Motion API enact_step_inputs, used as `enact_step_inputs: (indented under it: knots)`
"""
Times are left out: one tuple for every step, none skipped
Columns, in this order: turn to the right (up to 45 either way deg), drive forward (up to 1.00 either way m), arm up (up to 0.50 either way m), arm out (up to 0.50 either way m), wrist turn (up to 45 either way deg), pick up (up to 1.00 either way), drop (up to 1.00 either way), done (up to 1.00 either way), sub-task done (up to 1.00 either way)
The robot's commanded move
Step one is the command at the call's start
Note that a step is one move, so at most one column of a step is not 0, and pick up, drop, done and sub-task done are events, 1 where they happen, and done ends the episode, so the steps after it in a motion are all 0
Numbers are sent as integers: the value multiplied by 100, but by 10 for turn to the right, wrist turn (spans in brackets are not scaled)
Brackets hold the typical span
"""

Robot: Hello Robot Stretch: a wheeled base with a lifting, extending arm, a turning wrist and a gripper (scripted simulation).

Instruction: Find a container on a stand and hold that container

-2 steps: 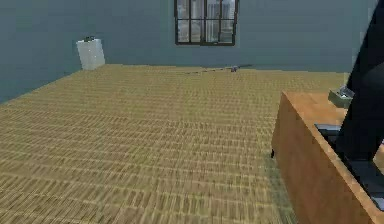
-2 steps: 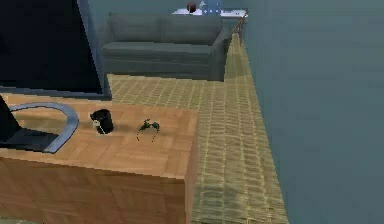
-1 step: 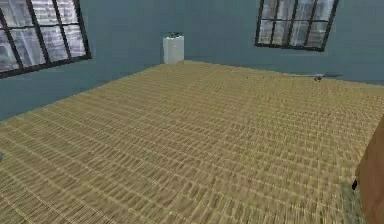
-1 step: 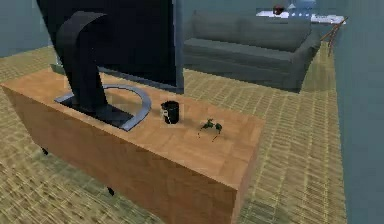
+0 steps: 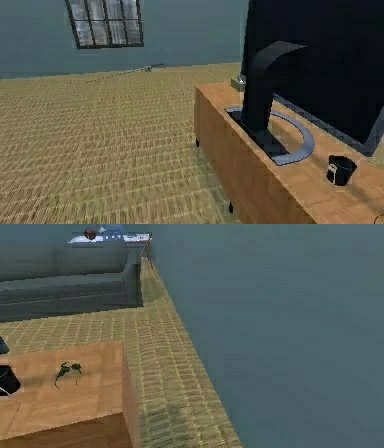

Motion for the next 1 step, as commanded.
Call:
enact_step_inputs:
  knots:
    - [420,0,0,0,0,0,0,0,0]
